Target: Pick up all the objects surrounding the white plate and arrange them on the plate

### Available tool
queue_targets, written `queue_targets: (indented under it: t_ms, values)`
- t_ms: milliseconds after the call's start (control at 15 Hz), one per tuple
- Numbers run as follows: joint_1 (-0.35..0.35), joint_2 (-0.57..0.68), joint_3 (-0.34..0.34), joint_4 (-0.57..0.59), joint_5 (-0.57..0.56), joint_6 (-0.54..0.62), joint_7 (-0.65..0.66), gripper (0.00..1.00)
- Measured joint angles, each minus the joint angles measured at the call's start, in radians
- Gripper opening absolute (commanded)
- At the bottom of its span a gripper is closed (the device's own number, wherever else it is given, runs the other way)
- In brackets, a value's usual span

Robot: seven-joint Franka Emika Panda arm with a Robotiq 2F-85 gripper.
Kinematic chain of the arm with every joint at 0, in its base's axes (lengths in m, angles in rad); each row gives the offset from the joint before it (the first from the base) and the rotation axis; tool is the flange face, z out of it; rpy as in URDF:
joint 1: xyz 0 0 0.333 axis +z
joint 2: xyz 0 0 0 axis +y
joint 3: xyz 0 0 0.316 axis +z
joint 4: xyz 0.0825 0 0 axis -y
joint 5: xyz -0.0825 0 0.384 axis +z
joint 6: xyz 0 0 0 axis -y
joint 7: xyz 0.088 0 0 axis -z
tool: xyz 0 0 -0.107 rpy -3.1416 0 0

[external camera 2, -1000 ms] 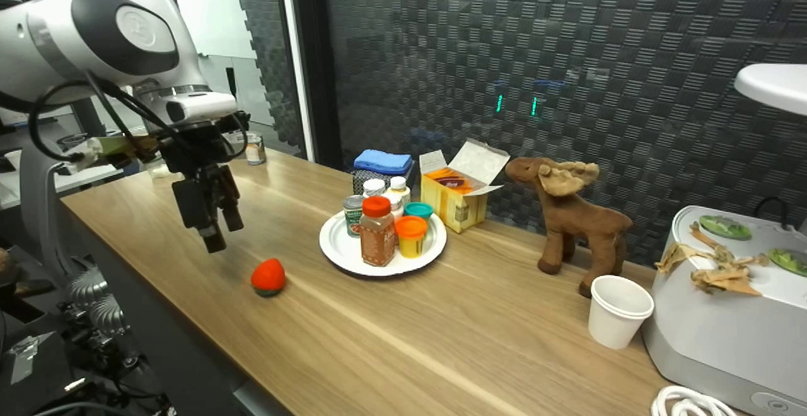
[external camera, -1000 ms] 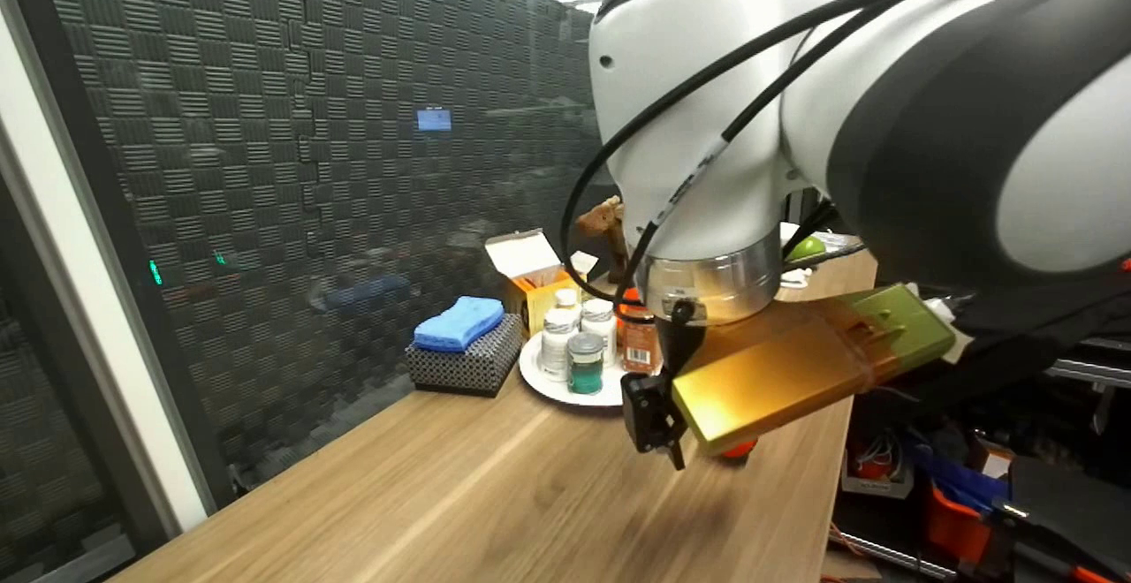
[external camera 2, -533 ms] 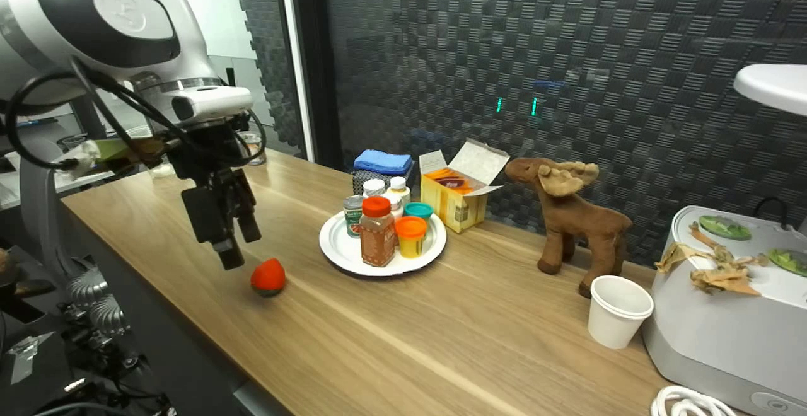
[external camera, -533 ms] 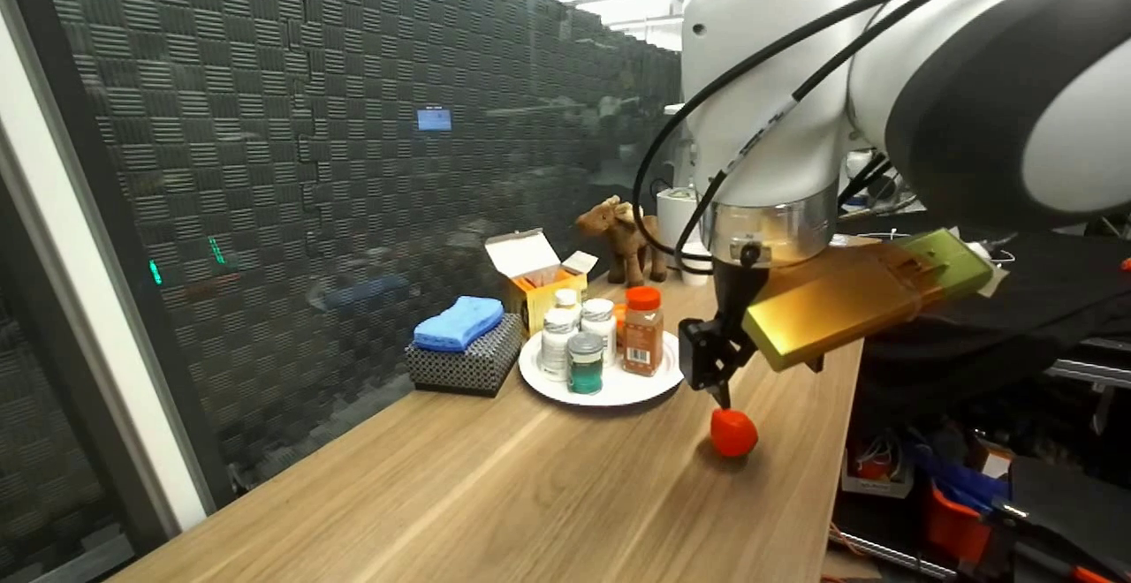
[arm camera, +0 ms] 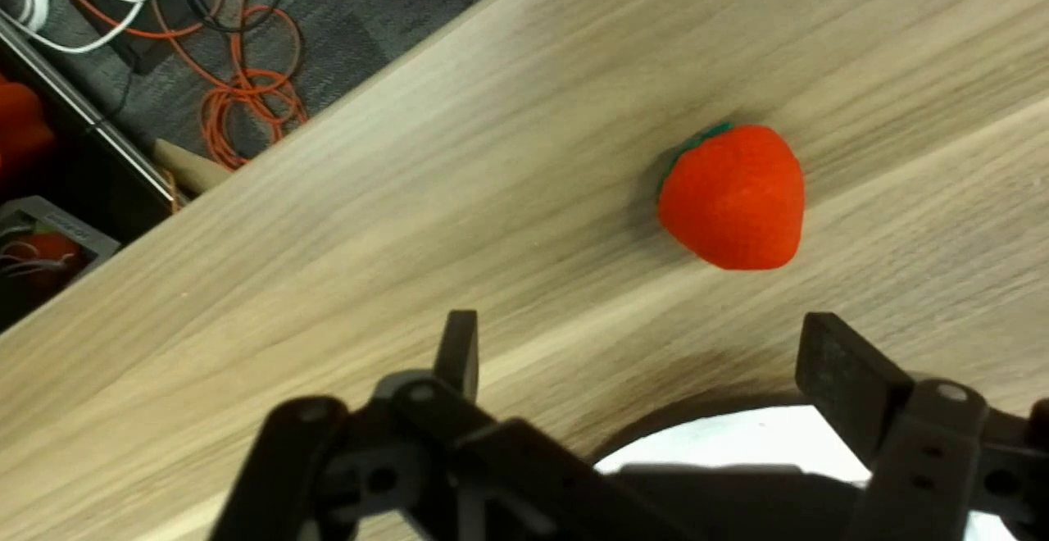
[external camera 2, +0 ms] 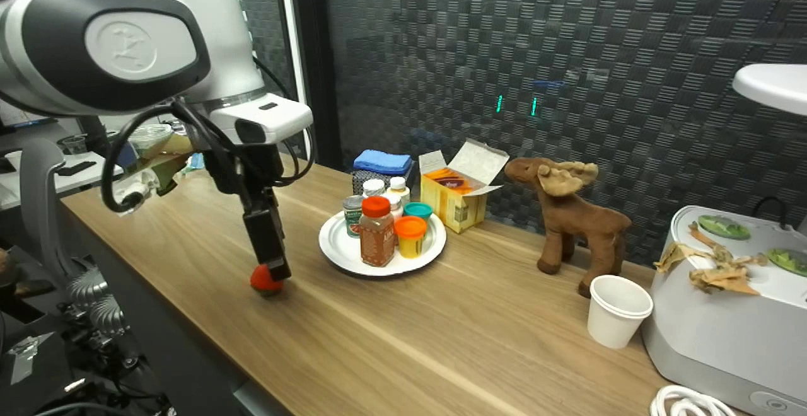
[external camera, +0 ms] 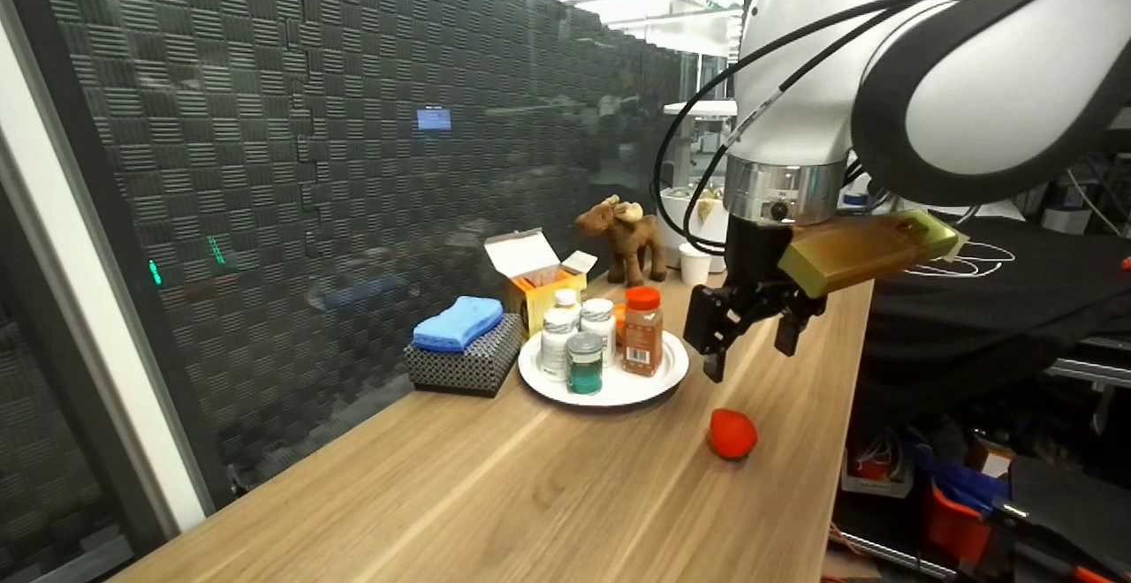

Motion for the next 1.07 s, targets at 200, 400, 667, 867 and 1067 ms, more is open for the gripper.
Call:
queue_targets:
  t_ms: [200, 400, 667, 867, 1067]
  values:
    - [0.006, 0.004, 0.004, -0.008, 0.186, -0.006, -0.222, 1.0]
    - [0.006, 0.019, 0.007, -0.009, 0.271, -0.028, -0.334, 1.0]
    - [0.006, 0.061, 0.007, -0.006, 0.286, -0.024, -0.374, 1.0]
    - [0.006, 0.099, 0.011, 0.01, 0.286, -0.022, -0.388, 1.0]
    - [0.006, 0.142, 0.019, 0.041, 0.286, -0.022, -0.398, 0.96]
